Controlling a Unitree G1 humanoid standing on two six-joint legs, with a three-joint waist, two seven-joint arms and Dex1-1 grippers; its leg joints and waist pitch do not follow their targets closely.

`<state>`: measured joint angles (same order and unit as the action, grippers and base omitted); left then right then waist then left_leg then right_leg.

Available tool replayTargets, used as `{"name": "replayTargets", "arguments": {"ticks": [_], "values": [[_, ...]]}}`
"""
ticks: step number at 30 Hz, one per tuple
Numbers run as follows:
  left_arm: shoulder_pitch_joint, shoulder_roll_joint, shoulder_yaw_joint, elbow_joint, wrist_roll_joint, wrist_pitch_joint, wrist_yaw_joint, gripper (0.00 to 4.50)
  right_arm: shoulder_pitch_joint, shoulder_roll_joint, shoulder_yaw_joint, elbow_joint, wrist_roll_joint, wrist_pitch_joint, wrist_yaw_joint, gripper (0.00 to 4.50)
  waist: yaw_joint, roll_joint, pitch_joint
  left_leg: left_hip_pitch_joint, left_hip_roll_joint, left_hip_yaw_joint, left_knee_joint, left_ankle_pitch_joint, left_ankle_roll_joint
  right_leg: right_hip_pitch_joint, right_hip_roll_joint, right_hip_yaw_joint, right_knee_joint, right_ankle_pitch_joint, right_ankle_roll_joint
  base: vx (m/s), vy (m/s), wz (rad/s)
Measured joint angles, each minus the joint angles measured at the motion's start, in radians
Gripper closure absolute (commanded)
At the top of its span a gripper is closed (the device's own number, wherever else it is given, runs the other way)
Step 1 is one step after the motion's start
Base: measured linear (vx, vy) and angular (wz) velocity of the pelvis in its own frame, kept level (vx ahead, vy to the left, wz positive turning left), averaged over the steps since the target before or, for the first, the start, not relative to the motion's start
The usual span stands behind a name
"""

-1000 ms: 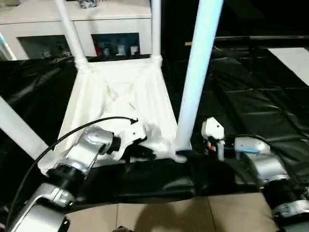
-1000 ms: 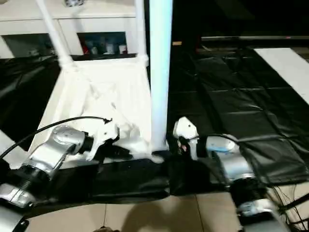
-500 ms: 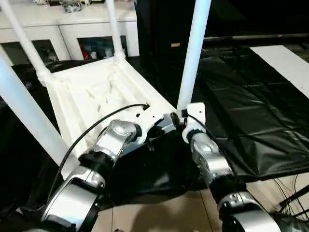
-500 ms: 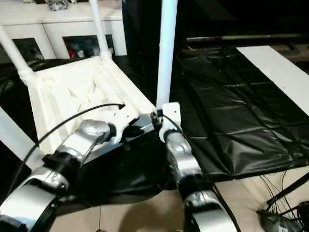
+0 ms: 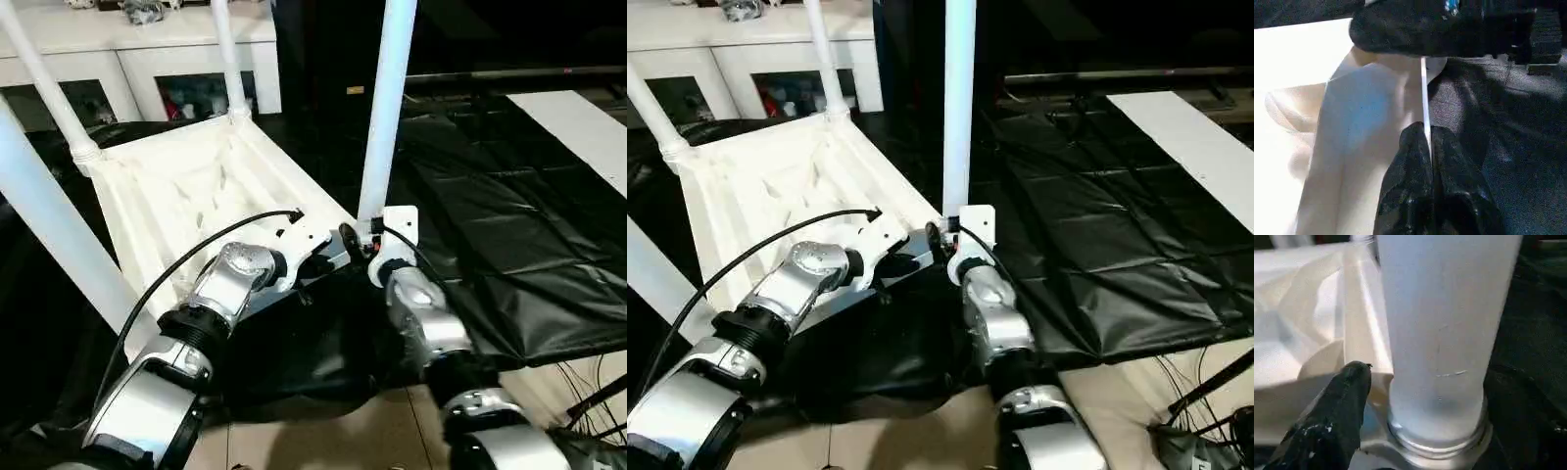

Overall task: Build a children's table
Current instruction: Rotate leg to tighten

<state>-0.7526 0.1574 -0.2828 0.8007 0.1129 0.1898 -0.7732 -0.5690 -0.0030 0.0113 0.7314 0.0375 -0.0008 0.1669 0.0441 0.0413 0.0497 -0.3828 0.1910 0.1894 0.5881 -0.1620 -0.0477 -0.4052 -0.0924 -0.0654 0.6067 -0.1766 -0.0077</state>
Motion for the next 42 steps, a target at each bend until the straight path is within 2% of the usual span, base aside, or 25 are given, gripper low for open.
{"name": "replayTargets", "arguments": {"ticks": [2,5,7,11,15,20,23,31,35,36,40,42], "values": [[0.006,0.007,-0.003,-0.014,-0.002,-0.01,-0.026,4.5,0.029,-0.068,0.032,-0.052,-0.012,0.021,0.083,0.82,0.011,0.0,0.0,-0.001,0.0,0.0,-0.003,0.0,0.0,0.0,0.0,0.0,-0.001,0.0,-0.001,0.0,0.0,0.0],[0.023,0.032,-0.009,-0.042,-0.012,-0.024,-0.078,4.5,0.052,-0.173,0.073,-0.106,-0.012,0.037,0.252,0.82,0.018,0.001,0.0,-0.001,0.0,0.0,-0.006,0.0,0.0,-0.001,0.0,-0.001,-0.001,0.0,0.0,0.0,0.0,0.0],[0.029,0.042,-0.008,-0.048,-0.017,-0.031,-0.096,4.5,0.059,-0.208,0.078,-0.124,-0.011,0.042,0.313,0.82,0.019,0.001,0.001,-0.001,0.0,0.0,-0.007,0.0,0.0,-0.001,0.0,-0.002,-0.001,-0.001,0.001,0.0,0.0,0.0],[0.057,0.089,-0.013,-0.091,-0.032,-0.042,-0.18,4.5,0.064,-0.333,0.094,-0.194,0.049,0.059,0.56,0.82,0.024,0.004,0.002,-0.002,0.0,0.0,-0.006,0.0,0.0,-0.001,0.0,-0.002,-0.001,-0.001,0.001,0.0,0.0,0.0],[0.096,0.136,-0.02,-0.152,-0.051,-0.048,-0.271,4.5,0.064,-0.402,0.104,-0.22,0.087,0.039,0.732,0.82,0.029,0.004,0.002,-0.002,0.001,0.0,-0.005,0.0,0.0,-0.001,0.0,-0.002,-0.001,-0.001,0.001,0.0,0.0,0.0],[0.134,0.171,-0.043,-0.224,-0.073,-0.043,-0.371,4.5,0.064,-0.445,0.127,-0.22,0.116,0.023,0.905,0.82,0.051,0.004,0.002,-0.003,0.001,0.001,-0.005,0.0,0.0,-0.001,0.0,-0.002,-0.002,-0.001,0.001,0.0,0.0,0.0],[0.15,0.182,-0.049,-0.252,-0.08,-0.036,-0.405,4.5,0.064,-0.453,0.147,-0.217,0.119,0.004,0.967,0.82,0.057,0.004,0.002,-0.003,0.001,0.001,-0.005,0.0,0.0,-0.001,0.0,-0.002,-0.002,-0.001,0.001,0.0,0.0,0.0],[0.159,0.183,-0.061,-0.286,-0.081,-0.012,-0.426,4.5,0.06,-0.449,0.203,-0.17,0.078,-0.079,1.036,0.82,0.063,0.003,0.003,-0.004,0.001,0.002,-0.003,0.0,0.001,-0.001,-0.001,-0.001,-0.001,-0.001,0.001,0.0,0.0,0.0],[0.159,0.184,-0.062,-0.288,-0.081,-0.008,-0.429,4.5,0.046,-0.441,0.207,-0.128,0.067,-0.096,1.039,0.82,0.064,0.003,0.003,-0.004,0.001,0.002,-0.003,0.0,0.001,-0.001,0.0,-0.001,-0.001,-0.001,0.001,0.0,0.0,0.0],[0.159,0.184,-0.062,-0.289,-0.081,-0.007,-0.429,4.5,0.043,-0.441,0.208,-0.121,0.066,-0.097,1.04,0.98,0.064,0.003,0.003,-0.004,0.001,0.002,-0.003,0.0,0.001,-0.001,0.0,-0.001,-0.001,-0.001,0.001,0.0,0.0,0.0],[0.159,0.184,-0.064,-0.296,-0.081,0.0,-0.429,4.5,0.033,-0.44,0.212,-0.103,0.066,-0.099,1.041,1.08,0.066,0.003,0.003,-0.005,0.001,0.002,-0.003,0.0,0.001,-0.001,0.0,-0.001,-0.001,-0.001,0.001,0.0,0.0,0.0],[0.159,0.185,-0.064,-0.296,-0.081,0.001,-0.429,4.5,0.028,-0.44,0.212,-0.098,0.067,-0.1,1.043,1.32,0.066,0.003,0.003,-0.005,0.001,0.002,-0.003,0.0,0.001,-0.001,0.0,-0.001,-0.001,-0.001,0.001,0.0,0.0,0.0]]}}
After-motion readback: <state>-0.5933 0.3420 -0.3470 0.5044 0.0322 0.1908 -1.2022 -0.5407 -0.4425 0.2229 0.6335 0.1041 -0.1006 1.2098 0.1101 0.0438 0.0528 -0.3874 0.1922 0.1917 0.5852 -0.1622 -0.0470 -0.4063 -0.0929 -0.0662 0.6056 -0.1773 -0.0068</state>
